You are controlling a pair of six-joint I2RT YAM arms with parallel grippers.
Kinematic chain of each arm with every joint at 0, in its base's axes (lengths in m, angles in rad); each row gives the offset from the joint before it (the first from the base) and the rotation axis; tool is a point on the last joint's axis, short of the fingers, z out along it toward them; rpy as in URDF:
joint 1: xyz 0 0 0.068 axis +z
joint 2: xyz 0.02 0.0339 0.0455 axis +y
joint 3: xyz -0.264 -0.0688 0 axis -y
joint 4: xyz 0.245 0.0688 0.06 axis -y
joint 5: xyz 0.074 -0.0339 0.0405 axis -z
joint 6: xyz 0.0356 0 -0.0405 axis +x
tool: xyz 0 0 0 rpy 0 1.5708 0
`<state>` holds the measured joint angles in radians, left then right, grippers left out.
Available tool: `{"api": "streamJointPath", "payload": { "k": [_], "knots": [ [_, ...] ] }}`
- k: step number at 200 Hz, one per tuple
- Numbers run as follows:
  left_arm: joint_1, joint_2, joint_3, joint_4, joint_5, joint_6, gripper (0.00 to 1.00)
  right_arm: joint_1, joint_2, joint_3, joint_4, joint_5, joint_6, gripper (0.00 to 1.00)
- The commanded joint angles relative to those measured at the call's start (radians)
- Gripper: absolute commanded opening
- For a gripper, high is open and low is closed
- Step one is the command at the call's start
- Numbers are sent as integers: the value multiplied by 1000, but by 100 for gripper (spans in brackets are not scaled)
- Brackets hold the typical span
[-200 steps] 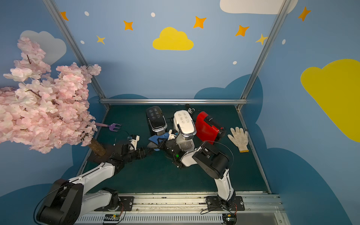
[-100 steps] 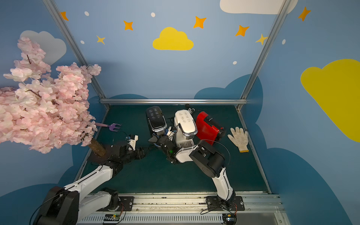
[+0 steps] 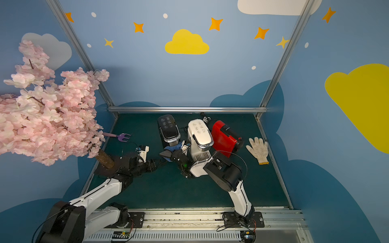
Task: Wipe the surface of a coffee machine
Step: Wipe the dirt from the surface of the coffee machine.
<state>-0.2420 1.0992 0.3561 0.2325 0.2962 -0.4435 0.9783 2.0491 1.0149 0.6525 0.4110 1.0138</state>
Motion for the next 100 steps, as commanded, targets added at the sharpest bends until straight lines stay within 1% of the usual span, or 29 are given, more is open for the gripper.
{"api": "streamJointPath", "payload": {
  "k": [1,26,49,64,100],
  "knots": [
    [6,-3,-5,-5,-2,19,57,8,-45,-36,-83,-60,11,0],
    [6,-5,-6,-9,-8,22,58,20,-97,-75,-92,-86,12,0],
    [5,-1,-6,-7,-8,22,57,26,-140,-114,-63,-61,5,0],
    [5,6,-6,-5,-15,23,58,19,-154,-114,-37,-36,-38,0],
    [5,33,1,2,-3,24,57,-8,-167,-71,-1,-19,-81,0]
  ]
}}
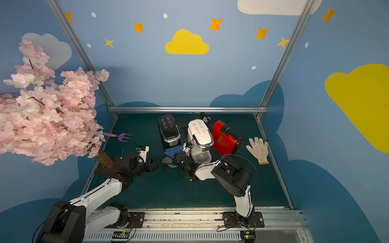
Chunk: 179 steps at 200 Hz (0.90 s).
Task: Wipe the surface of a coffee machine
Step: Wipe the dirt from the surface of the coffee machine.
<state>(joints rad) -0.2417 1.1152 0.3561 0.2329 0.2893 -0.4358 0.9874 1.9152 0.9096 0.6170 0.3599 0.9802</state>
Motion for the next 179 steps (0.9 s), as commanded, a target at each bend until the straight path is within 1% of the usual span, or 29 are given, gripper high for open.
{"api": "streamJointPath", "payload": {
  "k": [1,38,61,77,95,114,123,136,179],
  "knots": [
    [5,17,1,1,5,16,57,-18,-32,36,35,33,-48,0],
    [6,17,3,-1,4,17,57,-44,41,118,54,28,-53,0],
    [5,11,2,-3,-5,23,57,-57,115,177,45,1,-69,0],
    [6,16,3,-3,-6,24,57,-61,156,197,16,-23,-51,0],
    [5,20,5,-3,-1,23,57,-55,172,162,33,-34,-17,0],
    [4,19,5,-1,5,21,57,-38,168,92,63,-21,20,0],
    [5,17,5,-5,4,22,57,-25,168,68,102,-19,22,0],
    [4,15,4,-6,-4,23,57,-12,164,41,104,-22,33,0],
    [4,18,5,-7,-3,25,57,30,89,-47,102,-48,42,0]
  ]
}}
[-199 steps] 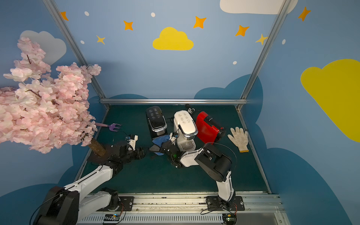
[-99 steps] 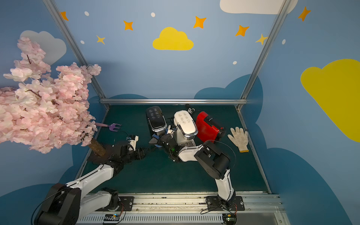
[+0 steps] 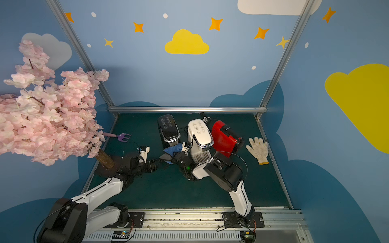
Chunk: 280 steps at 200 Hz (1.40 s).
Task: Wipe the surface of a coffee machine
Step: Wipe the dirt from the surface of the coffee machine.
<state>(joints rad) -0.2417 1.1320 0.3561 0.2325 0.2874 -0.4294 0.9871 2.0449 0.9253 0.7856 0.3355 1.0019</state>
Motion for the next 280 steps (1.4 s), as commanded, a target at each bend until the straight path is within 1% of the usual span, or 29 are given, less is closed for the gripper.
{"api": "streamJointPath", "payload": {
  "k": [1,31,57,74,101,144,154,171,175,208,236,280],
  "knots": [
    [5,1,5,-7,-1,17,57,32,-42,-65,-68,-25,20,0],
    [5,-4,6,-9,-4,20,57,64,-121,-117,-86,-19,8,0],
    [5,-2,5,-7,-3,20,57,68,-179,-156,-50,5,-14,0],
    [5,-5,4,-9,-4,19,57,64,-213,-151,-49,46,-64,0],
    [5,-15,2,-12,-5,19,57,33,-236,-123,-43,70,-109,0],
    [4,-30,3,-21,-10,20,57,-35,-164,-27,-27,68,-149,0],
    [4,-32,0,-25,-13,23,57,-46,-135,9,-50,70,-155,0],
    [5,-37,1,-23,-15,23,57,-59,-78,70,-91,40,-157,0],
    [5,-36,0,-24,-16,22,57,-59,-67,80,-124,32,-155,0],
    [4,-36,0,-24,-11,21,57,-34,4,93,-127,-40,-100,0],
    [5,-37,0,-23,-9,19,57,20,17,96,-151,-23,-119,0],
    [4,-26,3,-19,-5,18,57,61,19,88,-107,-61,-97,0]
  ]
}}
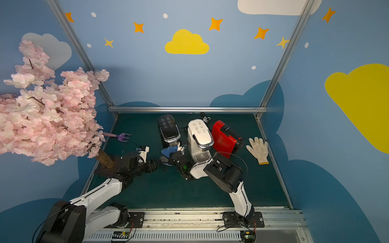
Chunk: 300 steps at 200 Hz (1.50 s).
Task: Wipe the surface of a coffee machine
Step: Wipe the dirt from the surface of the coffee machine, then adjust the cleaning item.
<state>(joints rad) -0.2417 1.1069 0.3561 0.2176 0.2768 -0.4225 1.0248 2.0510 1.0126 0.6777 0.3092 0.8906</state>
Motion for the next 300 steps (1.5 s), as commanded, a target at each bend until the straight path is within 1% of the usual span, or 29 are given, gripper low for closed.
{"api": "streamJointPath", "payload": {
  "k": [1,18,22,42,81,98,110,127,147,159,172,189,209,228,232,236,244,250,276,300],
  "knots": [
    [4,-1,3,-3,6,11,57,24,12,0,1,-34,14,0],
    [5,-3,3,-1,7,10,57,45,-6,-1,2,-35,10,0],
    [5,-4,2,-2,7,11,57,48,-11,-2,31,-33,10,0],
    [5,-13,-2,-1,10,13,57,61,-50,-31,52,-33,14,0],
    [1,-61,-13,8,41,24,59,70,-158,-163,83,-64,12,0],
    [1,-77,4,-32,52,25,60,52,-198,-212,87,-142,3,0],
    [4,-83,19,-60,89,7,61,39,-225,-249,116,-201,-11,0],
    [2,-110,14,-54,201,-46,62,11,-255,-290,171,-308,-19,0],
    [1,-161,-12,-6,337,-155,63,-16,-280,-318,233,-447,-48,0],
    [-3,-201,-24,12,398,-218,63,-29,-294,-326,250,-504,-51,0],
    [-14,-249,-32,9,435,-262,64,-43,-301,-331,280,-561,-59,0],
    [-21,-311,-37,-42,442,-292,64,-61,-309,-333,325,-629,-57,0],
    [-22,-376,-14,-169,423,-282,66,-80,-321,-333,365,-688,-60,0],
    [-21,-420,-19,-208,409,-290,67,-98,-343,-336,400,-745,-62,0],
    [-21,-426,-22,-206,405,-295,67,-103,-350,-336,404,-756,-64,0],
    [-20,-430,-24,-203,401,-300,70,-106,-357,-336,404,-764,-65,0],
    [-19,-436,-36,-185,393,-319,71,-114,-373,-336,401,-775,-67,0],
    [-16,-439,-44,-166,388,-336,73,-121,-384,-365,402,-783,-63,0],
    [-16,-404,-47,-70,400,-376,73,-147,-432,-380,387,-845,-51,0],
    [-18,-320,-28,34,461,-399,73,-156,-473,-380,305,-876,-66,0]
  ]
}}
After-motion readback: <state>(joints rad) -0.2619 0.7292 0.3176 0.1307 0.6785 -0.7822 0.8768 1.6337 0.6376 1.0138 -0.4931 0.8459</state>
